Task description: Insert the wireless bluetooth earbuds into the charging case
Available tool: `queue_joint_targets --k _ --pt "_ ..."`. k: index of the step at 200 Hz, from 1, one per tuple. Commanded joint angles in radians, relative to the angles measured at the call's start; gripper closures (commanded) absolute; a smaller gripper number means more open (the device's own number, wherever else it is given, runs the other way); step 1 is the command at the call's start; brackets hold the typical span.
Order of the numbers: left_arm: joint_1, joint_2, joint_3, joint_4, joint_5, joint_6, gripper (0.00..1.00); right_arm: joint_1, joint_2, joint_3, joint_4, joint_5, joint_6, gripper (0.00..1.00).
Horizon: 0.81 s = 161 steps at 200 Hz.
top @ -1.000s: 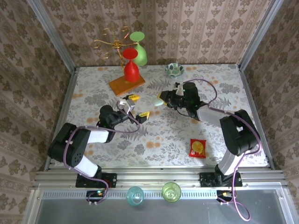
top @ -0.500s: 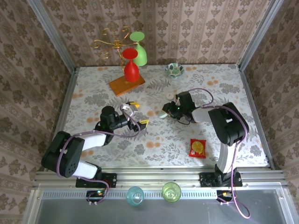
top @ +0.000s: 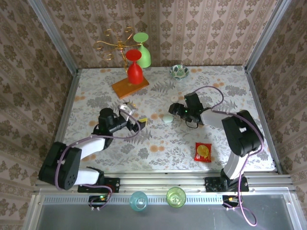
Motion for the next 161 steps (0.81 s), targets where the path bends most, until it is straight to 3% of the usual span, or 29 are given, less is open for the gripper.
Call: queue_joint_targets --k 1,32,76,108,137,161 --pt "0.013 -0.121 0.009 -0.082 -0.213 0.017 0.00 -0.005 -0.137 0.035 -0.133 0.214 -0.179 0.14" --pt "0.056 -0.273 -0.004 -0.220 -0.515 0.091 0.00 -0.018 -0.298 -0.007 -0.100 0.439 -0.389 0.07" --pt "0.169 -0.280 -0.053 -0.263 -0.699 0.133 0.00 -0.092 -0.430 -0.171 0.061 0.657 -0.687 0.00" --pt "0.258 -0.136 -0.094 -0.095 -0.656 0.077 0.00 -0.205 -0.418 -0.364 0.378 0.540 -0.724 0.00" --pt "0.326 0.019 -0.106 0.092 -0.587 -0.003 0.00 -0.279 -0.360 -0.440 0.539 0.443 -0.707 0.00" --pt "0.371 0.151 -0.081 0.178 -0.543 -0.047 0.00 -0.329 -0.249 -0.508 0.727 0.336 -0.679 0.00"
